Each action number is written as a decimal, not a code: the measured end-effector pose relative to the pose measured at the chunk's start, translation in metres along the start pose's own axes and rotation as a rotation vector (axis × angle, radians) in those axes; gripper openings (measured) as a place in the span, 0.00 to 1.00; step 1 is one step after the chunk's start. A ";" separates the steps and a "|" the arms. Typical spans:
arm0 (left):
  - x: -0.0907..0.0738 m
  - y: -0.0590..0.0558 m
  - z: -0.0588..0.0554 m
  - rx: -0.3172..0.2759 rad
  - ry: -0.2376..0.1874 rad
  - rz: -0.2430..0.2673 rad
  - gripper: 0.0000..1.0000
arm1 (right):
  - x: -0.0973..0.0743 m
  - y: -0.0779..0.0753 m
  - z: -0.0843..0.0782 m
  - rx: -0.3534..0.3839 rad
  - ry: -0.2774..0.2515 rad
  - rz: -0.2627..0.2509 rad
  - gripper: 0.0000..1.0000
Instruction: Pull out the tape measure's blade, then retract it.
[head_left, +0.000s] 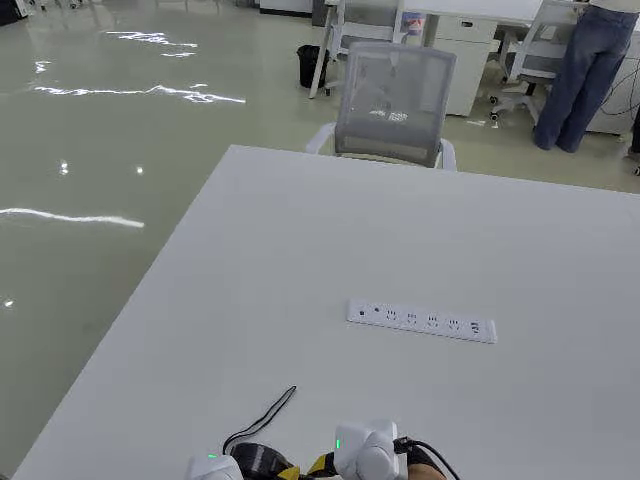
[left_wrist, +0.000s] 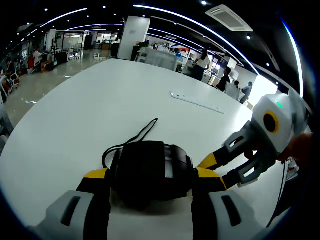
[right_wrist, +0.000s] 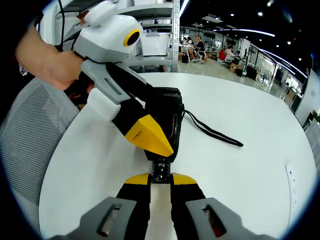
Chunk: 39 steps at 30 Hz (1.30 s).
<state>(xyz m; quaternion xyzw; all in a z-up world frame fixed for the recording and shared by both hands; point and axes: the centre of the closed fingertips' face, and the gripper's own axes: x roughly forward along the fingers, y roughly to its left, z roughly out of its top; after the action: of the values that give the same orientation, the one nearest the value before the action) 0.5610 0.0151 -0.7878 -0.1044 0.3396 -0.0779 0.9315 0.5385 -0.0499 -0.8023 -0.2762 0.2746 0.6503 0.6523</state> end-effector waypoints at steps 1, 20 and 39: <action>0.000 0.000 0.000 -0.001 0.000 -0.001 0.63 | 0.000 0.000 0.001 -0.001 0.000 0.000 0.13; -0.001 0.000 0.001 -0.006 -0.002 -0.005 0.63 | 0.007 0.000 0.006 -0.001 -0.001 -0.001 0.13; -0.001 0.001 0.001 -0.017 -0.005 -0.005 0.63 | 0.015 -0.002 0.010 0.009 0.002 -0.013 0.13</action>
<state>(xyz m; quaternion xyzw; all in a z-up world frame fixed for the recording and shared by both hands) 0.5607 0.0161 -0.7862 -0.1132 0.3378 -0.0773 0.9312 0.5406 -0.0321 -0.8060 -0.2757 0.2760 0.6445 0.6576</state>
